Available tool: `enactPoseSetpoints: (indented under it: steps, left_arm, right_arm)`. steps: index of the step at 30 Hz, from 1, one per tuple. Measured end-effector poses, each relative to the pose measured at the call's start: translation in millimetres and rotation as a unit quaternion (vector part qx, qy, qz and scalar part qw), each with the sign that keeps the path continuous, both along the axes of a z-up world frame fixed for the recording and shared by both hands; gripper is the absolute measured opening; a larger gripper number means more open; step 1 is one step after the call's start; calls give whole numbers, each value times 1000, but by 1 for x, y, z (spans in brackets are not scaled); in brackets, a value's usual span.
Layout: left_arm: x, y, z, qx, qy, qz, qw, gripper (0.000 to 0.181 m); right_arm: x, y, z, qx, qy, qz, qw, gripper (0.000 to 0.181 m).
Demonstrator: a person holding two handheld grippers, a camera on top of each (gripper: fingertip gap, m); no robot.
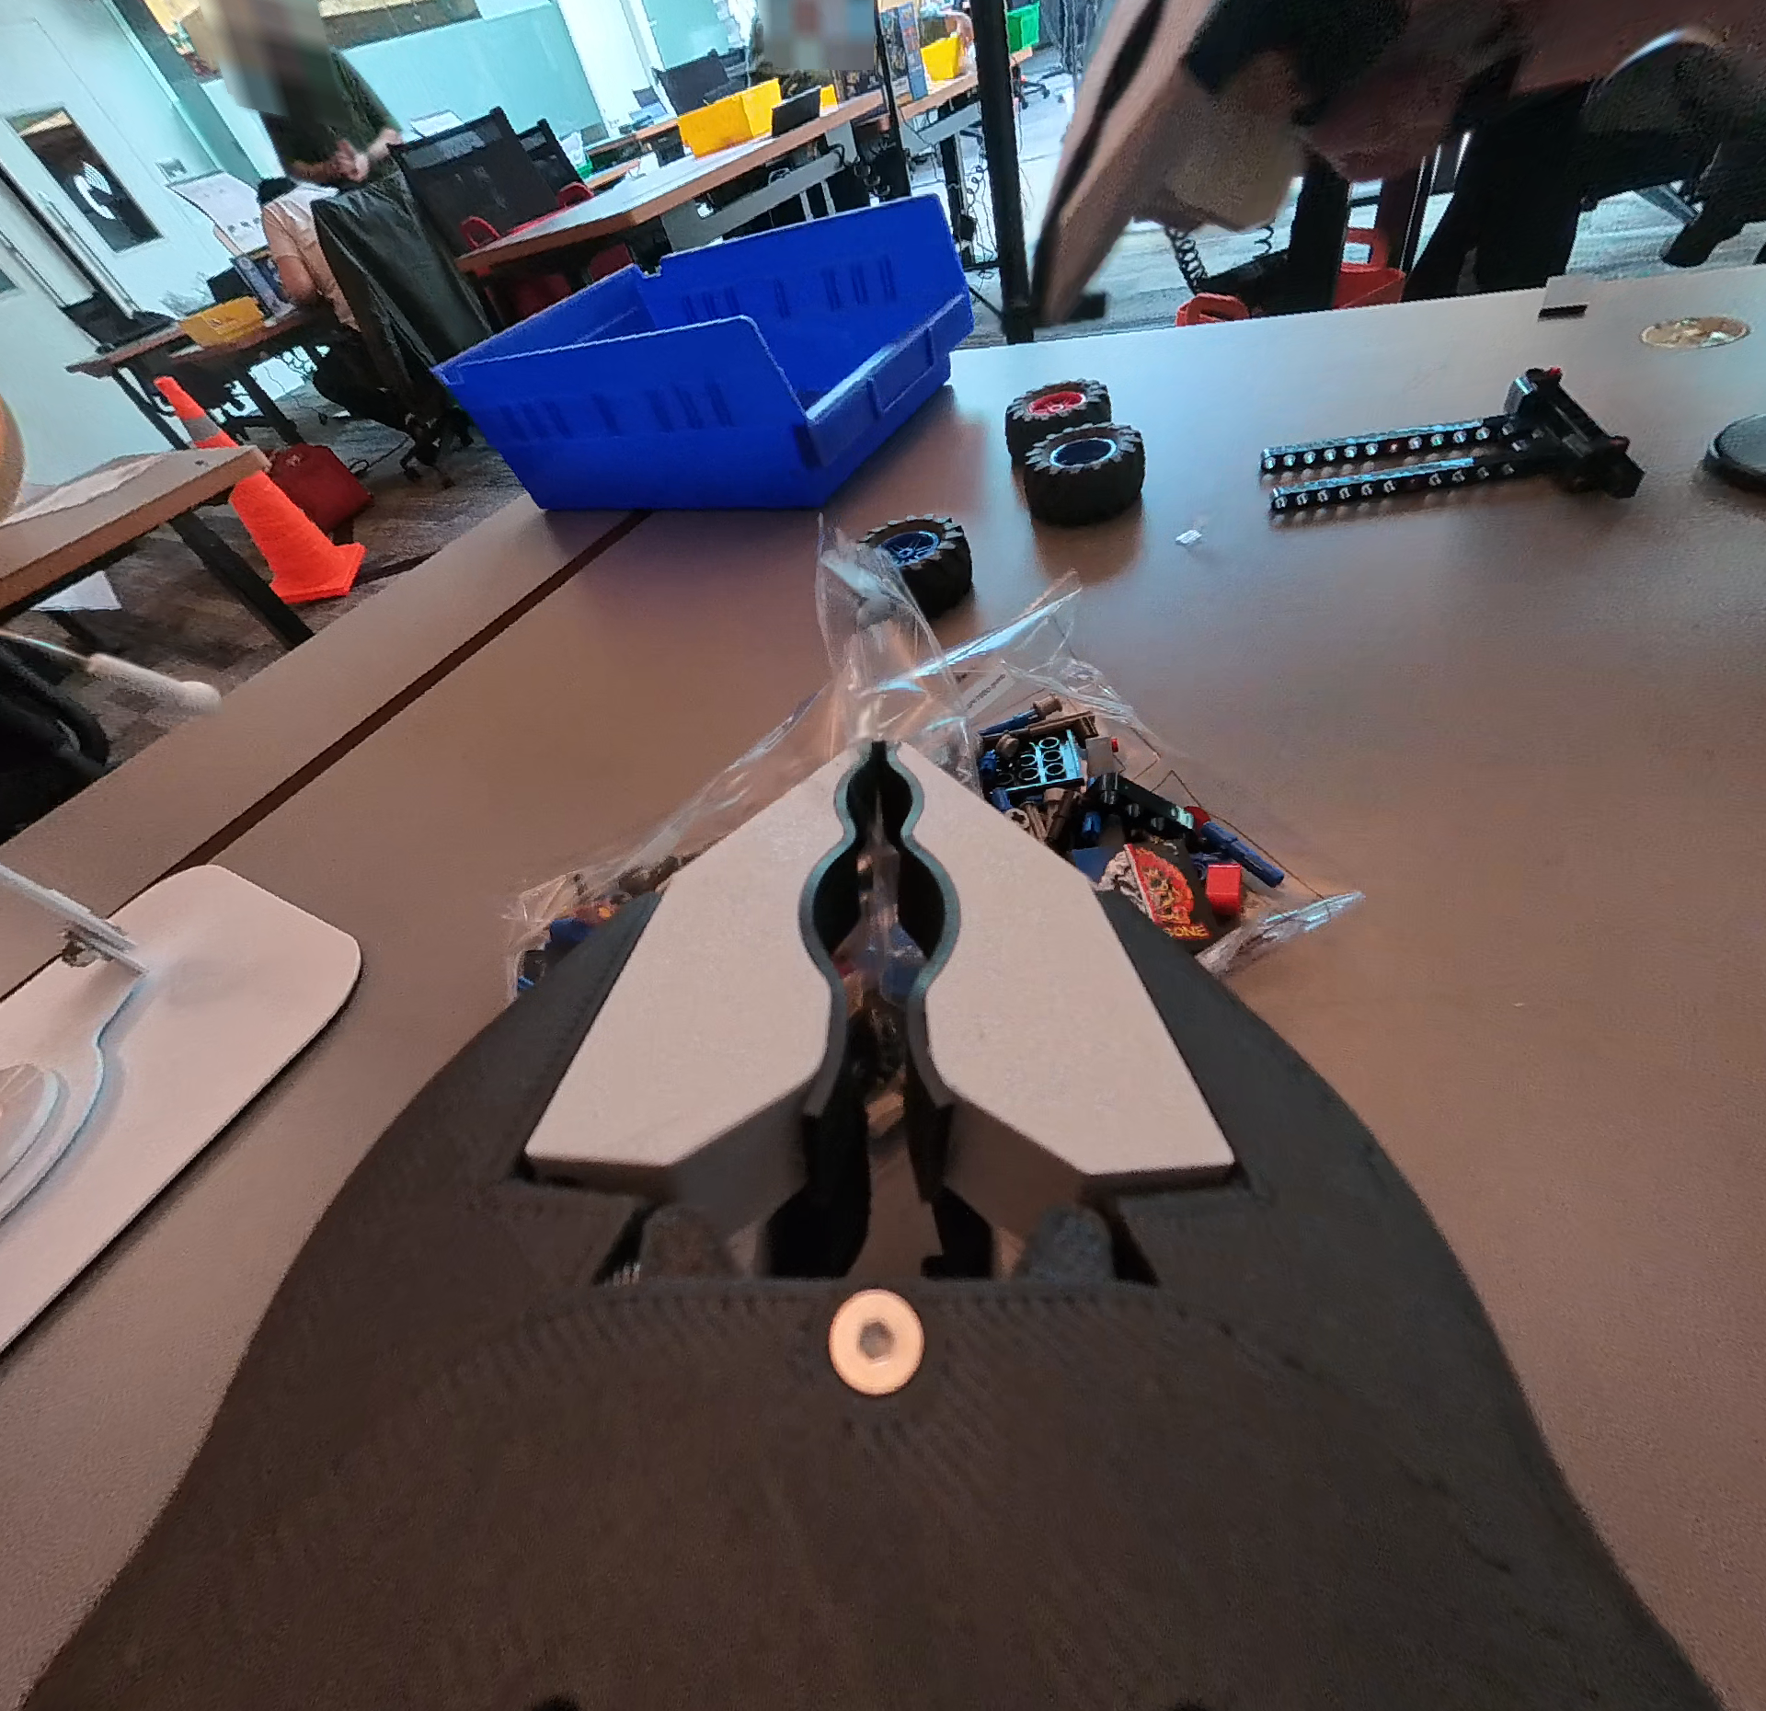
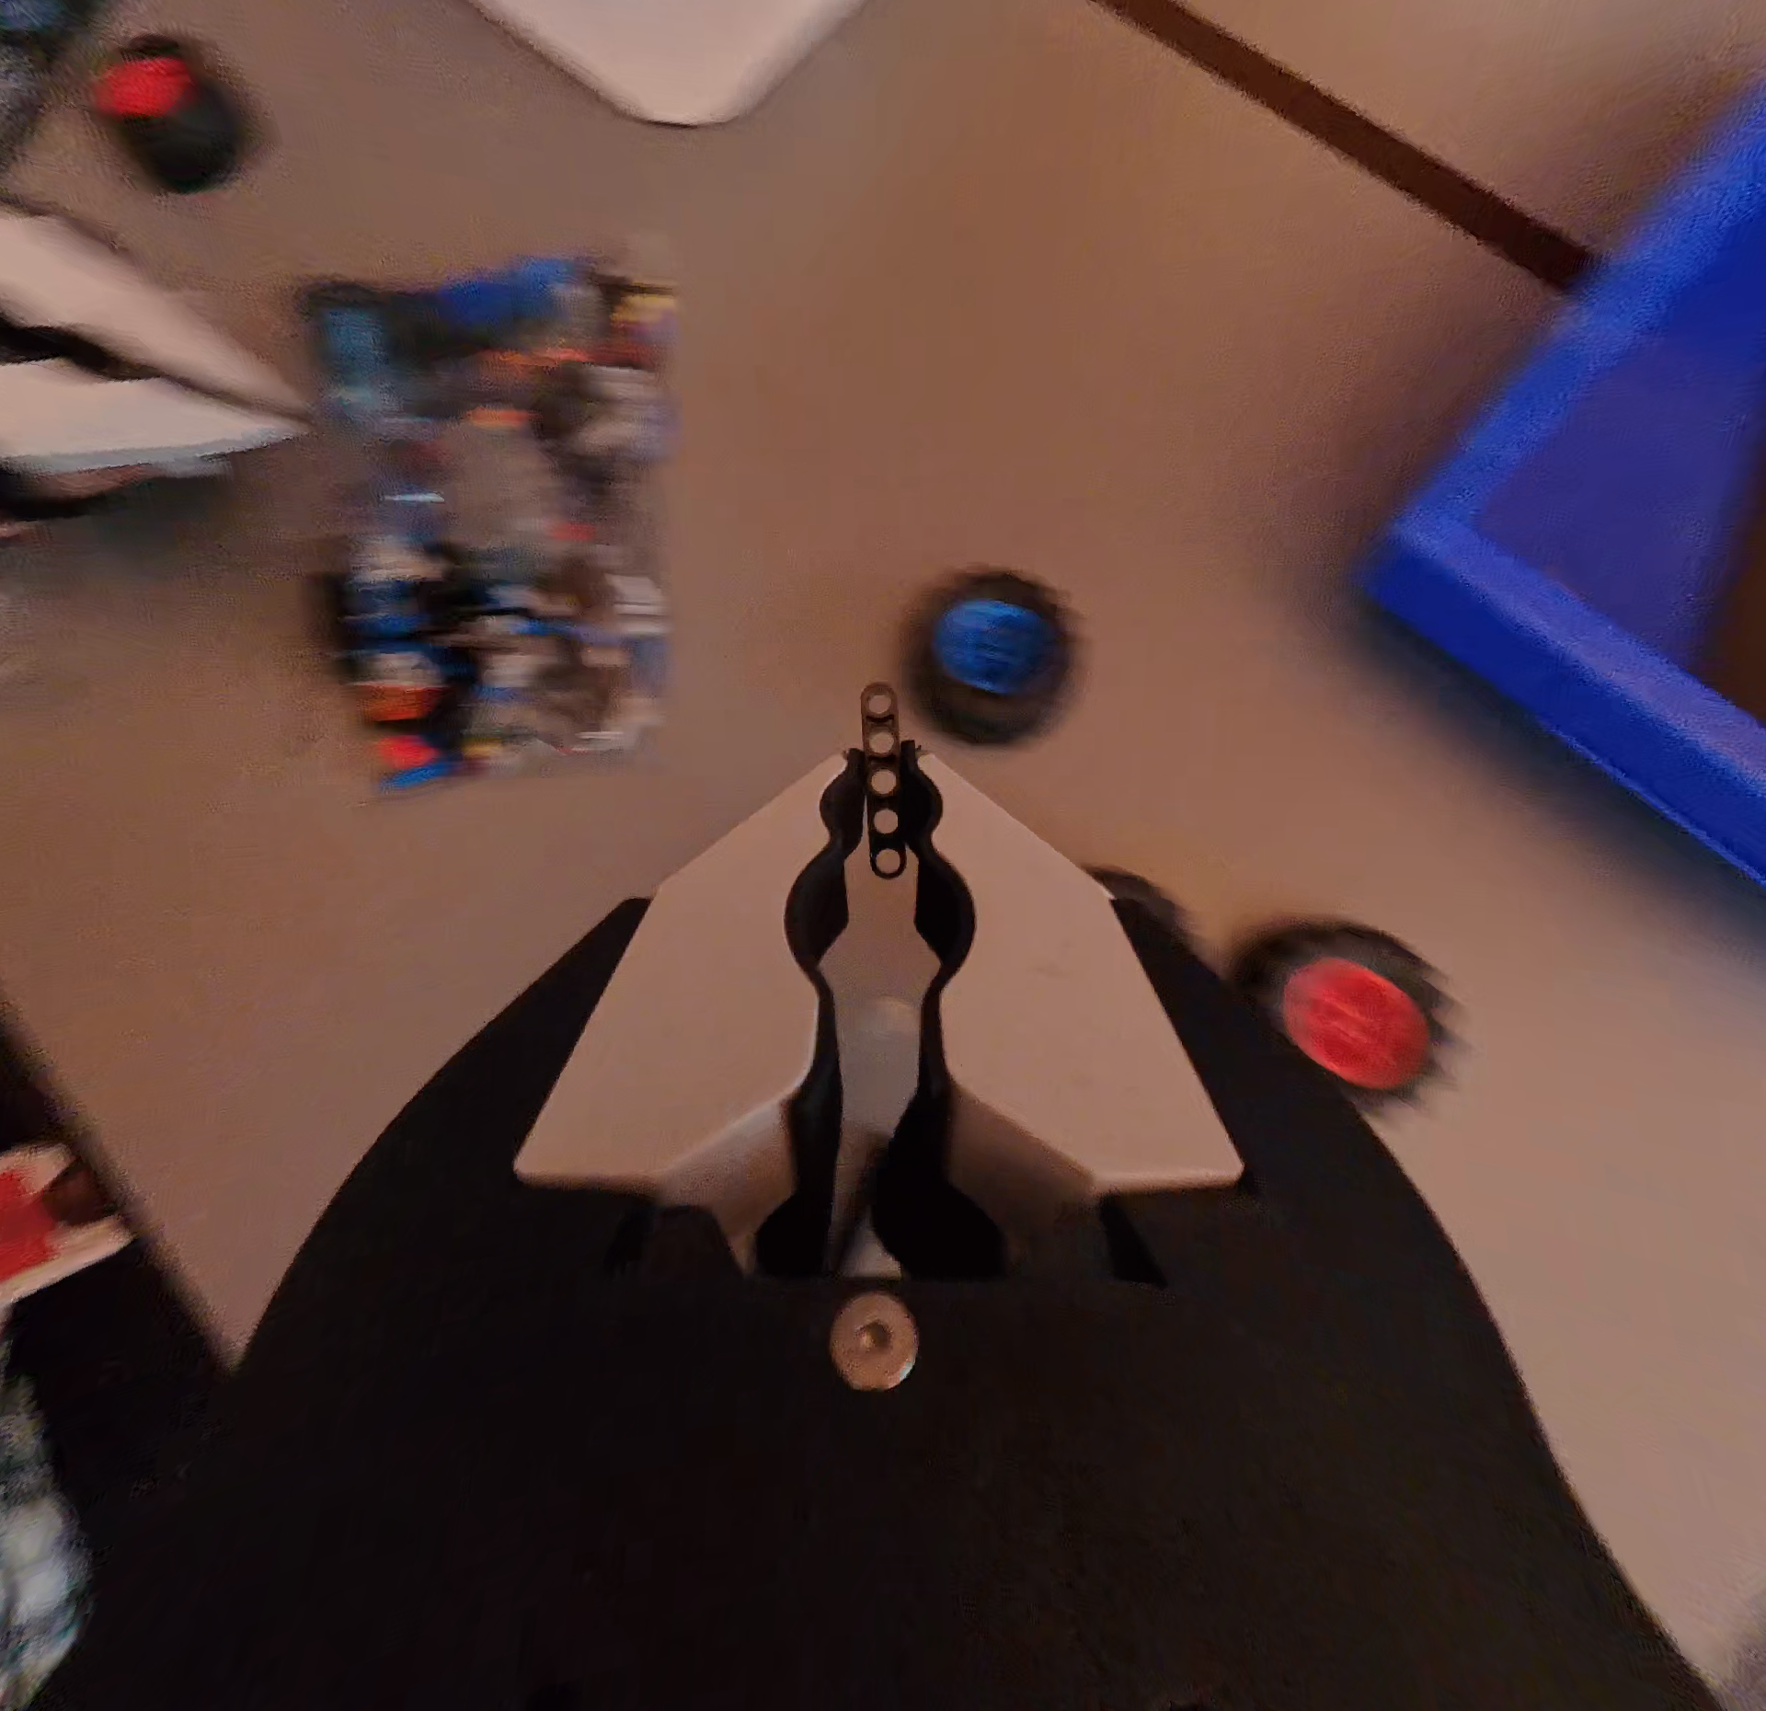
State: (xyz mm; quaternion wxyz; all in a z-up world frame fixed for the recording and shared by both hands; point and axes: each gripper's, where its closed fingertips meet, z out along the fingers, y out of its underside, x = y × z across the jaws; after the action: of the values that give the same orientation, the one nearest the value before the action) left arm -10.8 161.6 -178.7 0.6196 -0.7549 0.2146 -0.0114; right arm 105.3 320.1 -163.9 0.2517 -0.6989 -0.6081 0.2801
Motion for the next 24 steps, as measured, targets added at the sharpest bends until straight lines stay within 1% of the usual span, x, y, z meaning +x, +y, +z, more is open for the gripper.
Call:
enactPoseSetpoints:
  steps: [2,4,6,7,9,11,13,15,17,19,21,24]
  left_arm:
    - [-2,0,2,4,-7,3,1000,0]
    - [-3,-1,4,8,-14,3,1000,0]
    - [-3,-2,6,12,-16,3,1000,0]
    - [-3,-2,6,13,-17,3,1000,0]
    - [-3,-3,7,16,-16,0,1000,0]
    - [-2,-3,8,17,-15,0,1000,0]
    - [-1,-4,7,14,-18,-7,1000,0]
    - [3,-6,8,14,-12,-19,1000,0]
    - [8,-8,9,15,-2,-32,999,0]
    - [13,-10,8,8,8,-45,999,7]
    - [19,-13,10,13,24,-57,998,14]
    - [23,-18,15,28,39,-62,997,28]
  right_arm:
    - [-19,-65,2,0,1,81,997,5]
    - [-36,-112,-6,6,-10,128,992,5]
    - [-54,-142,-23,14,-28,160,987,5]
    - [-64,-150,-32,19,-39,165,985,5]
    - [-84,-160,-48,22,-45,165,985,5]
    - [-102,-163,-52,28,-25,156,987,20]
    - [-100,-161,-52,32,-34,147,988,27]
    - [-90,-151,-38,49,-19,123,991,26]
    - [-72,-142,-22,47,-2,92,995,27]
    - [-54,-137,-5,44,29,61,997,27]
    - [-36,-143,7,29,58,43,997,27]
    - [-12,-155,11,18,84,25,996,28]
